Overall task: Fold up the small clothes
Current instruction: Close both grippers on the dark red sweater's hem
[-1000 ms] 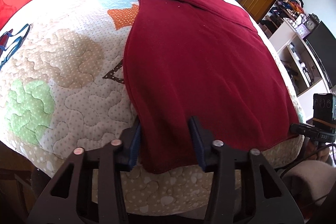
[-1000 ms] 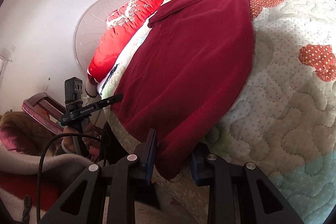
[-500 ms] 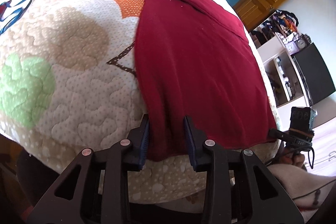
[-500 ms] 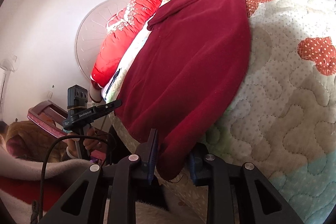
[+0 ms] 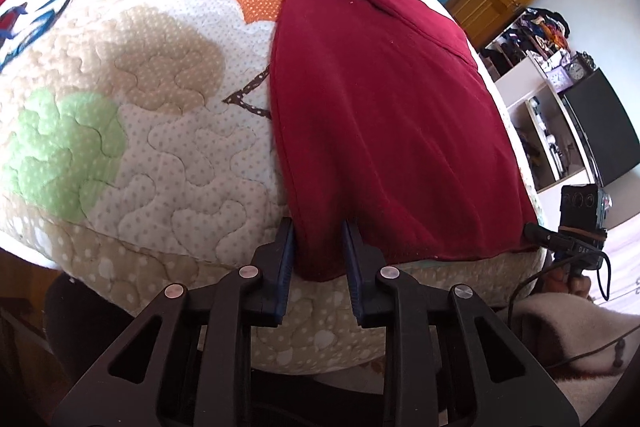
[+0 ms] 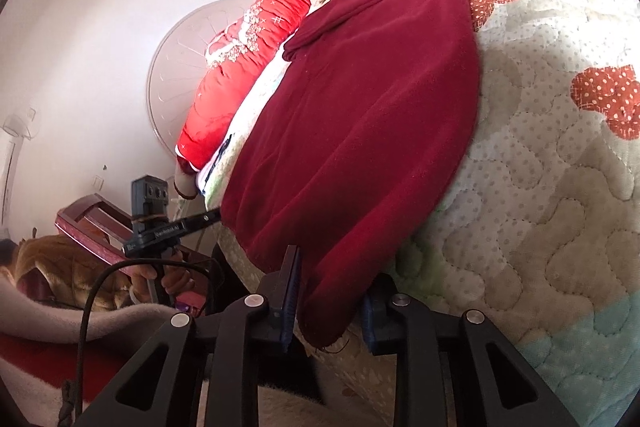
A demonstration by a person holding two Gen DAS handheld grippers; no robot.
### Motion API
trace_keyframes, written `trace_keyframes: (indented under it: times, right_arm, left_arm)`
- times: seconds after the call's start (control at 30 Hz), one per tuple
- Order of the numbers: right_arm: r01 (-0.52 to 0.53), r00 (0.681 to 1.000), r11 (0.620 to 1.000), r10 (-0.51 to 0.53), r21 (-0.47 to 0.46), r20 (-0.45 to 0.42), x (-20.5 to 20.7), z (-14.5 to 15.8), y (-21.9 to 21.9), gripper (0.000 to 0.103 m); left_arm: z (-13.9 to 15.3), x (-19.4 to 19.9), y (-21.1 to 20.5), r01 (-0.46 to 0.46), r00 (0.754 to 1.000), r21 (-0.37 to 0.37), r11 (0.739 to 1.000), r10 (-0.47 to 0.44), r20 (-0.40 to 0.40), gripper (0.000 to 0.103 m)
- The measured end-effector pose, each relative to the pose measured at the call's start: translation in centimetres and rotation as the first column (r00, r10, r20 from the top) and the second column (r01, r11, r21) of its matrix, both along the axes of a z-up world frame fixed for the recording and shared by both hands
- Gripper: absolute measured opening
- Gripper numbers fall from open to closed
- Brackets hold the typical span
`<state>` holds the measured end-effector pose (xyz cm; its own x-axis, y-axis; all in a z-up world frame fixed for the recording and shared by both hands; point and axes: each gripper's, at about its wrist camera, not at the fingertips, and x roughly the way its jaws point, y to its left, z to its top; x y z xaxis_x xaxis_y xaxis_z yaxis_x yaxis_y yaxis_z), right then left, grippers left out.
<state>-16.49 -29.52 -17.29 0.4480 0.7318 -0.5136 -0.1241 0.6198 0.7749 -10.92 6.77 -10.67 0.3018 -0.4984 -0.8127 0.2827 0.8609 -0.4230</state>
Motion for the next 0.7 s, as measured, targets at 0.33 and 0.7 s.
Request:
trace_keyframes:
  times: [0.33,0.7]
  right_arm:
    - [-0.007,1.0,1.0,0.007,0.0,0.017,0.1,0.3,0.3,0.025]
    - [0.027,0.977,0.998,-0.04,0.063,0.207,2.1,5.9,-1.5,0.012]
  left_arm:
    - [0.0,0.5,-1.7,-0.003,1.0,0.038,0.999,0.003,0.018,0.023]
    - [5.1,2.4,-0.2,-0.036,0.99,-0.053,0.998,0.043,0.134,0.008]
